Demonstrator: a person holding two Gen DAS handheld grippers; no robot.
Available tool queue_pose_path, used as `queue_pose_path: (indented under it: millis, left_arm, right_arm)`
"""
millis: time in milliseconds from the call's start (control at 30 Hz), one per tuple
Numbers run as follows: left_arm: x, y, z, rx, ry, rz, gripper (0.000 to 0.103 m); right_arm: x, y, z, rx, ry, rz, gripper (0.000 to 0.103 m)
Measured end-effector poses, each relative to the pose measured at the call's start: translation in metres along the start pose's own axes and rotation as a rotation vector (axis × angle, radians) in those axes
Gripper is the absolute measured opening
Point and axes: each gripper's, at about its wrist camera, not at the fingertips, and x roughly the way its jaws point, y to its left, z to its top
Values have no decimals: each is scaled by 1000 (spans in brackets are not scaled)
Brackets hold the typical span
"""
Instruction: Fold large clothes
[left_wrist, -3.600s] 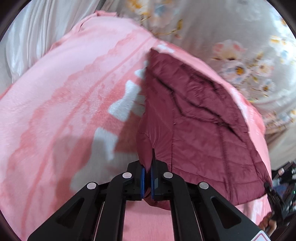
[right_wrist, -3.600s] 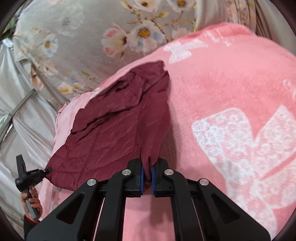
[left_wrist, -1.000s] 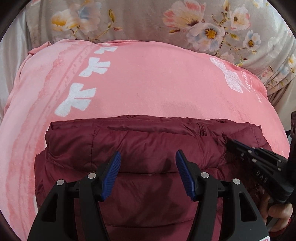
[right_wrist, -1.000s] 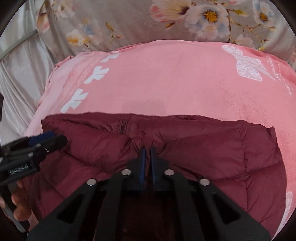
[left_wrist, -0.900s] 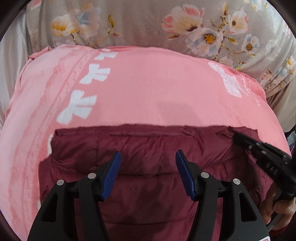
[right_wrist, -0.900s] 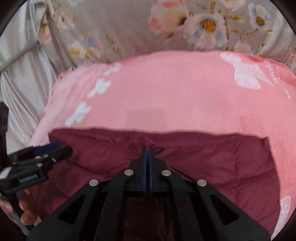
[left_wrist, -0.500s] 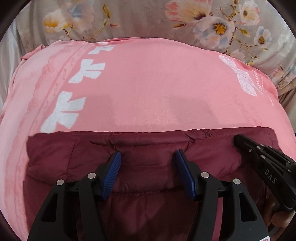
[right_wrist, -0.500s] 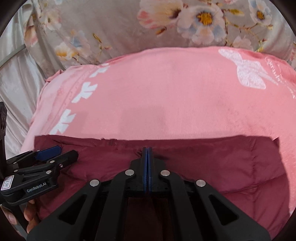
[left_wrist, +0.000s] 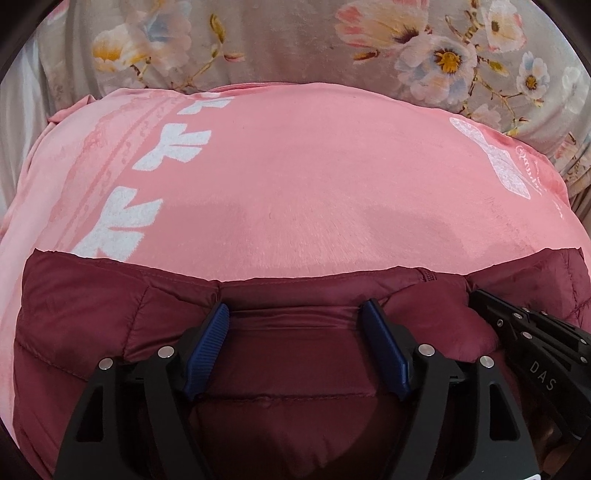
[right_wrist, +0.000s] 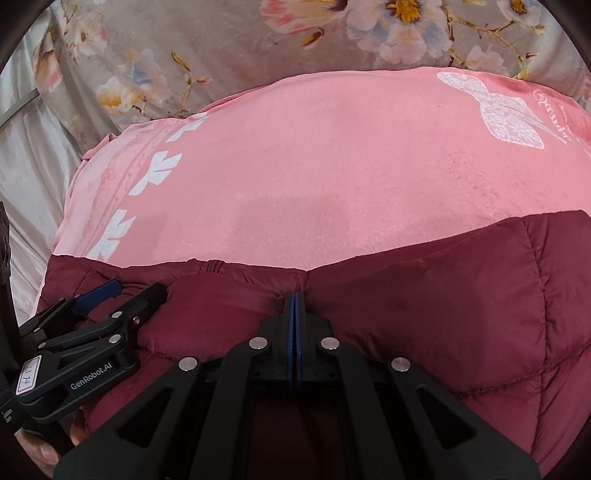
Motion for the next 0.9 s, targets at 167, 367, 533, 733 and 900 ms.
queue_pose_path:
  millis: [167,367,533,733,900]
  left_arm:
    - [2,-3,-1,12,-3,19,74]
    - [0,-1,-1,8,-7,25,75]
    - [-19,9,0,2,13,53,76]
    - [-78,35,-25,-26,-18,76,76]
    - [-84,51,-58,-57,2,50,76]
  right_arm:
    - [0,-2,1,6,0,2,0]
    - [-2,-4,2,14,-4,17,0]
    - [-44,-4,-5,42,-80,-32,4]
    - [-89,35,-34,-28,-68,50,4]
    - [-72,57,-60,-71,-31,43,4]
